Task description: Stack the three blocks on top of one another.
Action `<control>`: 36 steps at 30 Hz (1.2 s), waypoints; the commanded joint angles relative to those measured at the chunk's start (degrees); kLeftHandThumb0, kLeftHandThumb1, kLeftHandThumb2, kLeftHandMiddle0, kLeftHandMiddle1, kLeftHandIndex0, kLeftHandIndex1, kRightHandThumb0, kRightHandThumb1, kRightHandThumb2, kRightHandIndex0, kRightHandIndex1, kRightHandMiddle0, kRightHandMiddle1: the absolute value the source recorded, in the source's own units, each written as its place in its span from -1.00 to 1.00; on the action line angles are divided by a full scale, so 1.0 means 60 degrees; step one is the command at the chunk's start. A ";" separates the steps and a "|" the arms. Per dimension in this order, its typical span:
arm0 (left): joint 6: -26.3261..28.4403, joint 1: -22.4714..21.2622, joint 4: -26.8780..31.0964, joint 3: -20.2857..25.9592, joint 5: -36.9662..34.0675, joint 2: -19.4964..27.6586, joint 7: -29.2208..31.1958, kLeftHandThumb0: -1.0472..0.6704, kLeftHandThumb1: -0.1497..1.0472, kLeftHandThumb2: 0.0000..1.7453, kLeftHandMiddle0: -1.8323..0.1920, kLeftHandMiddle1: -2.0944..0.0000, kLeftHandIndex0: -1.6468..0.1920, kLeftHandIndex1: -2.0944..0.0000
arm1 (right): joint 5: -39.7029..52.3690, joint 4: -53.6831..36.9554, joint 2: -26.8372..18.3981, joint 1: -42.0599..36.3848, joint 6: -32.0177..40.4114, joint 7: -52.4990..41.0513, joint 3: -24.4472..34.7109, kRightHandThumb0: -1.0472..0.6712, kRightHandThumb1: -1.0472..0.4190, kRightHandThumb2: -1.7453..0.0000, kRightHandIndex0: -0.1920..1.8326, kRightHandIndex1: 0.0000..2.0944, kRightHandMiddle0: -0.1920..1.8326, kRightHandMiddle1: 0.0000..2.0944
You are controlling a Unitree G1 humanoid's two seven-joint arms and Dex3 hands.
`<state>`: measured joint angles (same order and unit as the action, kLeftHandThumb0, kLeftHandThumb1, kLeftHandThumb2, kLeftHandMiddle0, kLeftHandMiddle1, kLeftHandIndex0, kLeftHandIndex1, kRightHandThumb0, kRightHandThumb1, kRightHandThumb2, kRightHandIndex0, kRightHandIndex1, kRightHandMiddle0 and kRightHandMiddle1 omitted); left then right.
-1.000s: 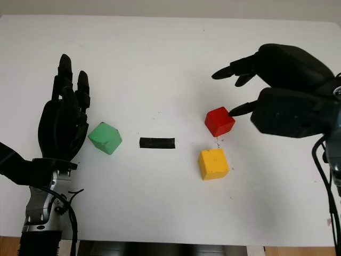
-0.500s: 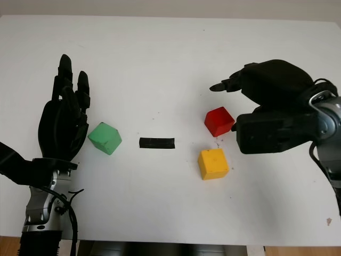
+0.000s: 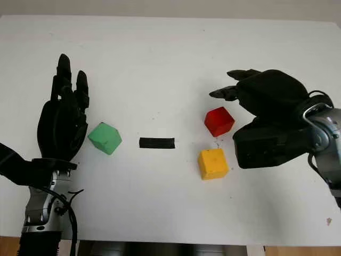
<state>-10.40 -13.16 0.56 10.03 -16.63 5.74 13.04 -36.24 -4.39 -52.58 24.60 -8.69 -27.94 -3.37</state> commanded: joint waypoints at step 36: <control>0.0098 0.0232 0.0261 -0.0021 0.0041 0.0011 -0.0120 -0.62 1.00 -0.26 1.00 1.00 1.00 1.00 | 0.0016 0.2467 0.0501 0.0122 -0.2224 0.2713 -0.0282 -0.39 -0.74 0.93 -0.47 -0.93 -0.48 0.12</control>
<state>-9.54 -12.71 1.03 10.00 -16.54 5.74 12.29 -36.25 10.19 -49.47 24.92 -21.74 -11.81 -5.08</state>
